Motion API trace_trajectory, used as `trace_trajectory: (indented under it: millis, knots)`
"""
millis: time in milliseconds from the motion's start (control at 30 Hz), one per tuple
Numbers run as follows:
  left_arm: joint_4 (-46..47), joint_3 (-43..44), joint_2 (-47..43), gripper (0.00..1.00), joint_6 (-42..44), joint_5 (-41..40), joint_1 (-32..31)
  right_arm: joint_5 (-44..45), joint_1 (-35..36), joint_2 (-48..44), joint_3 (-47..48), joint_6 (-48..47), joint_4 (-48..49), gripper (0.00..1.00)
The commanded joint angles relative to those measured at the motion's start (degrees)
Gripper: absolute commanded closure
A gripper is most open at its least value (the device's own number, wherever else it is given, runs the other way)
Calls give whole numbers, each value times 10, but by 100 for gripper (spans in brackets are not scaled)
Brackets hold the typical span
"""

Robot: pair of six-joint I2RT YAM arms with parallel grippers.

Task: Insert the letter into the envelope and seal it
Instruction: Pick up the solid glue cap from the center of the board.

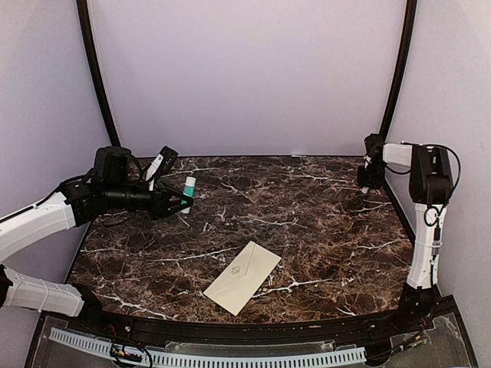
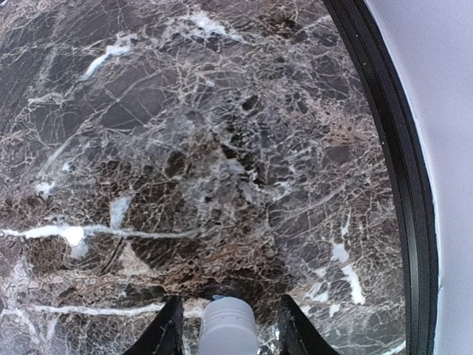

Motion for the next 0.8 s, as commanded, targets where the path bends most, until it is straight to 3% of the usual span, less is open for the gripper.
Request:
trace_trajectory:
  millis: [0,533,767]
  knots:
    - [-4,8,-1,95,6,11,2,-10,1,14,14,3,4,60]
    - [-4,9,1,95,4,14,2,-19,1,17,27,6,-3,80]
    - [-2,8,4,95,7,25,2,-34,2,-29,5,4,-1,86]
